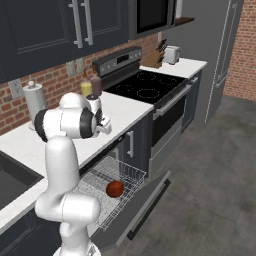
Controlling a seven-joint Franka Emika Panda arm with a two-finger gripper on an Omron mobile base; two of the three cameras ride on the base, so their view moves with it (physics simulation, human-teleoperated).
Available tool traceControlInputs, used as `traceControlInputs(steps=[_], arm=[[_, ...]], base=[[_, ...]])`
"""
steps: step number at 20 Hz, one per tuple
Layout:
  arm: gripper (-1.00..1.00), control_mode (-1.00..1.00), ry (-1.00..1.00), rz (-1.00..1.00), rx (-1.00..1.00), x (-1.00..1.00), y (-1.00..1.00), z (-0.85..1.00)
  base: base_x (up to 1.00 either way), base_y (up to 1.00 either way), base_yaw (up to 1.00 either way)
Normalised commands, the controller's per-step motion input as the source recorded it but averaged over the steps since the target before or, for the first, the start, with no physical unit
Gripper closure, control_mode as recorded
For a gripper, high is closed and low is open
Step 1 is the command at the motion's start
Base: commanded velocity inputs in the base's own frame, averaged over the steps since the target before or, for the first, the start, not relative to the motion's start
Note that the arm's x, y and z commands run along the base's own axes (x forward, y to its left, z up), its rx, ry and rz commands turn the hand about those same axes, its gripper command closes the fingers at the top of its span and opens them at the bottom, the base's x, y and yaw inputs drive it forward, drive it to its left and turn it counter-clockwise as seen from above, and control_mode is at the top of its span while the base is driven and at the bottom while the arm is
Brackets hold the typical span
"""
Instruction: Pick up the cup and bowl from the counter, place them in the dishwasher, and close the dishwasher door.
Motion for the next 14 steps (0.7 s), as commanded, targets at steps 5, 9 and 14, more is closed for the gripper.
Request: traceControlInputs(steps=[5,9,14], arm=[[1.0,-1.0,-0.09,-0.08,0.0,-0.99,-0.55,0.02],[1.0,-1.0,-0.09,-0.07,0.0,-1.0,-0.75,0.05],[1.0,-1.0,-0.06,-0.05,0.0,-0.91,-0.71,0.28]], base=[[0.0,0.0,0.0],[0.0,0.0,0.0],[0.0,0.0,0.0]])
